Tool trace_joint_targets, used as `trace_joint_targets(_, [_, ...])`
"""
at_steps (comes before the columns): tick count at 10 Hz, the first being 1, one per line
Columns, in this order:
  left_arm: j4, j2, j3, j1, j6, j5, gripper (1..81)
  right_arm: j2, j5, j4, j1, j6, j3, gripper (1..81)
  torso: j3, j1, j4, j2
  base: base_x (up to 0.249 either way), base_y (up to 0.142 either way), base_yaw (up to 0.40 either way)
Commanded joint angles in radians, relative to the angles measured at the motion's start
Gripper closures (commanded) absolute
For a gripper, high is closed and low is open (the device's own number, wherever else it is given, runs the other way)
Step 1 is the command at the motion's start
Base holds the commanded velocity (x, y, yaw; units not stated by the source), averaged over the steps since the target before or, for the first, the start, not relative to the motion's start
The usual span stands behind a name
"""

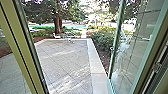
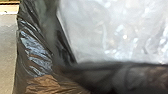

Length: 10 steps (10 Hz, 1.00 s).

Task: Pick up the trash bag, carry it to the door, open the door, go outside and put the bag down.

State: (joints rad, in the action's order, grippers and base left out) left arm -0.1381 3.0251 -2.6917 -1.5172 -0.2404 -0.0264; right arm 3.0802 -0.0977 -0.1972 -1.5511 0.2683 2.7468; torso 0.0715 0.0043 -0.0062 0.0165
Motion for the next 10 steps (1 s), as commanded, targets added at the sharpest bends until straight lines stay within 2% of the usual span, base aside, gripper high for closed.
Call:
trace_joint_targets(1, [0.005, 0.003, 0.004, 0.033, -0.013, -0.064, 81.1, 0.010, -0.073, 0.002, 0.039, 0.005, -0.004, 1.0, 0.000, 0.000, 0.000, 0.000, 0.000, -0.095, 0.000])
trace_joint_targets(4, [0.005, 0.003, 0.004, 0.033, -0.013, -0.064, 81.1, 0.008, -0.073, -0.001, 0.038, 0.005, -0.003, 1.0, 0.000, 0.000, 0.000, 0.000, 0.000, -0.087, 0.000])
trace_joint_targets(10, [0.005, 0.006, 0.000, 0.033, -0.013, -0.064, 81.1, 0.010, -0.071, -0.001, 0.041, 0.005, -0.003, 1.0, 0.000, 0.000, 0.000, 0.000, 0.000, 0.000, 0.000])
